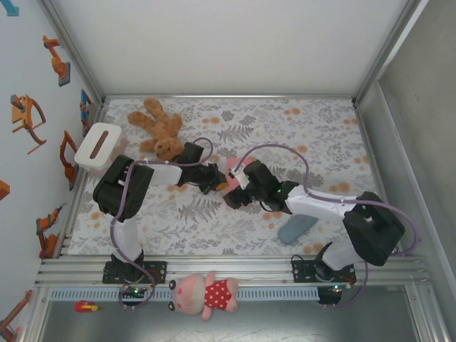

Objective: Fold a paper plane with a square sheet of paper (pick it up from the middle)
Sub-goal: Third fold the triangle at the center of the table.

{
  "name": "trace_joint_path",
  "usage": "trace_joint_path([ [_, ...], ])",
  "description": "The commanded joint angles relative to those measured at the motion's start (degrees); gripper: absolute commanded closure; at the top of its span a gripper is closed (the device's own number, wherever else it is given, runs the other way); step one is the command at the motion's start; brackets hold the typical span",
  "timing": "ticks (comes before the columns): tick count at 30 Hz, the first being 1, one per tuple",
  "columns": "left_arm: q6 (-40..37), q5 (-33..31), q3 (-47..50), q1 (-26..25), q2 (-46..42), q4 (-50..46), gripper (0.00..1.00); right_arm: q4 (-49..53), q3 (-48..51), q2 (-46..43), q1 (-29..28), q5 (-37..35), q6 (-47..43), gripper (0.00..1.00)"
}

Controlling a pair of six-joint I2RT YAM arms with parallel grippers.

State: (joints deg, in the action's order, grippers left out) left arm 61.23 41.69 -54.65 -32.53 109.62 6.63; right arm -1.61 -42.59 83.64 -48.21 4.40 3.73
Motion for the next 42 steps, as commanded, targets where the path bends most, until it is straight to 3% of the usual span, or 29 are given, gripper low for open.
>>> trace_joint_path([
  [1,1.1,1.1,0.0,0.1,-2.1,0.0,1.00,-3.3,2.5,1.3,-2.1,-3.8,-8.4,0.18],
  [12,1.9,1.1,0.0,-0.1,-2.0,0.4,1.00,-4.7,2.7,7.2,-2.9,-6.8,-12.5,0.34],
  [16,2.0,1.0,0.0,-0.2,-2.0,0.4,1.00,-7.0,3.9,6.4,-2.9,-9.2,-12.8,0.37],
  [20,2.0,1.0,0.0,-0.4,-1.8,0.5,1.00,-9.4,5.3,4.7,-2.9,-10.6,-13.1,0.47],
  [27,2.2,1.1,-0.1,-0.6,-1.8,0.7,1.00,-10.9,6.0,2.9,-3.0,-9.8,-12.9,0.61],
  [36,2.6,1.1,0.2,-0.8,-1.8,1.3,1.00,-12.1,3.7,6.4,-2.9,-7.6,-11.7,0.67],
  [38,2.8,1.1,0.4,-0.8,-2.0,1.5,1.00,-12.1,3.3,7.2,-2.9,-6.8,-11.6,0.73],
  [42,3.9,0.2,1.6,-0.1,-3.4,1.9,0.89,-10.9,3.2,7.1,-2.9,-5.9,-11.6,0.96],
])
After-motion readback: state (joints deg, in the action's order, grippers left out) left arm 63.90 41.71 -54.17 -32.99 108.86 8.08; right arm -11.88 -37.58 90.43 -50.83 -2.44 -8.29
